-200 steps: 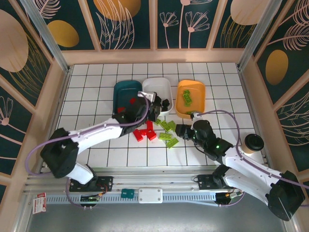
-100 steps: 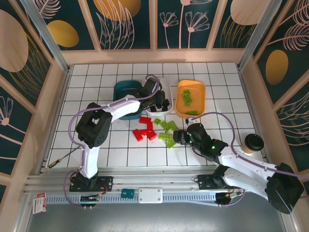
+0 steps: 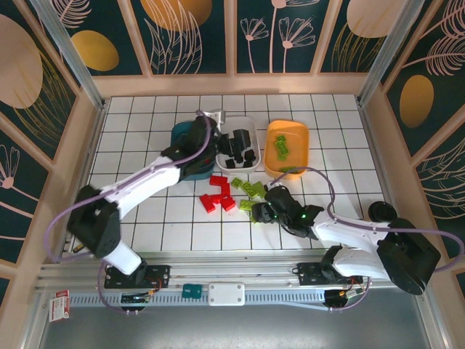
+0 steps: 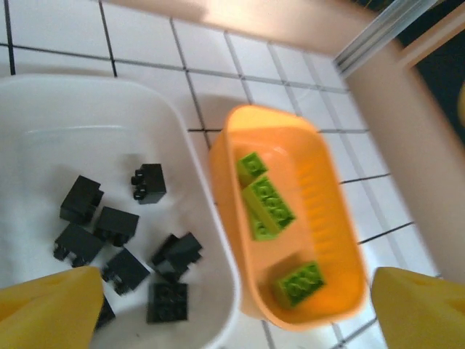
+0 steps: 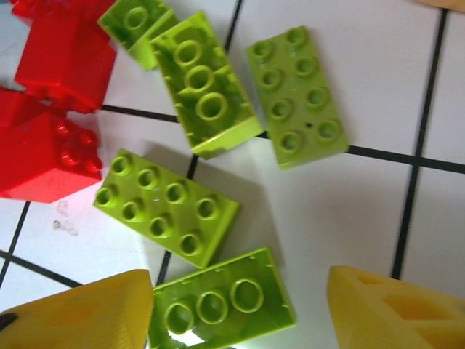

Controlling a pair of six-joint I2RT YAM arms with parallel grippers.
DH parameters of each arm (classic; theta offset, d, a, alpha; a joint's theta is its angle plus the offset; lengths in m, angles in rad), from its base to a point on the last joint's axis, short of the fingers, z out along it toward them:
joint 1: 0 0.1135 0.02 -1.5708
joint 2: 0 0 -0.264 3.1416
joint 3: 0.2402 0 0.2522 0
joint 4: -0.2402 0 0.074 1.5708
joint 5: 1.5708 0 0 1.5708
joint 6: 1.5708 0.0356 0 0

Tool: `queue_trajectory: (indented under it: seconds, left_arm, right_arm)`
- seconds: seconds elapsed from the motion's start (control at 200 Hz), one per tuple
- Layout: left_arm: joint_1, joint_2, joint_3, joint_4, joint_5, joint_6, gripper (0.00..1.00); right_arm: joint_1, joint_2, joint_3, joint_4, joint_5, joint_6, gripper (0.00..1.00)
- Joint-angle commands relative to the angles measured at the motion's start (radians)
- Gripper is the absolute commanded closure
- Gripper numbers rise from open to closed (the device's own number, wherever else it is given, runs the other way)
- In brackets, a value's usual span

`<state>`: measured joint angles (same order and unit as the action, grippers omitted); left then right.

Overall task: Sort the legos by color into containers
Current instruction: Place the lego in the container, then pick up the lego from the bottom-center of the table.

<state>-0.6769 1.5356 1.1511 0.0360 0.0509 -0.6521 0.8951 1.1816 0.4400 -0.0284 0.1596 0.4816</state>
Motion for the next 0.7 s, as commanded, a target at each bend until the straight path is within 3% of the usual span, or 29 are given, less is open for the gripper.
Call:
queue_trajectory:
  seconds: [0.0, 0.285, 0.495, 0.696]
  left_arm:
    - [-0.018, -0.129, -0.165, 0.079, 0.003, -0.048, 0.02]
    - [-0.023, -0.478, -0.487, 0.03, -0.084, -0.105, 0.02]
    - [-0.024, -0.63, -0.59, -0.019, -0.143, -0.125, 0.02]
    - [-0.023, -0.66, -0.612, -0.045, -0.157, -0.123, 0.02]
  right_arm:
    - [0.036, 0.053, 0.038, 0.088, 0.046, 0.018, 0.3]
    - [0.11, 0.238, 0.113, 0.179, 0.186, 0.165, 0.05]
    - [0.146, 0.342, 0.183, 0.148, 0.289, 0.23, 0.09]
    - [0.156, 0.414, 0.23, 0.1, 0.314, 0.215, 0.23]
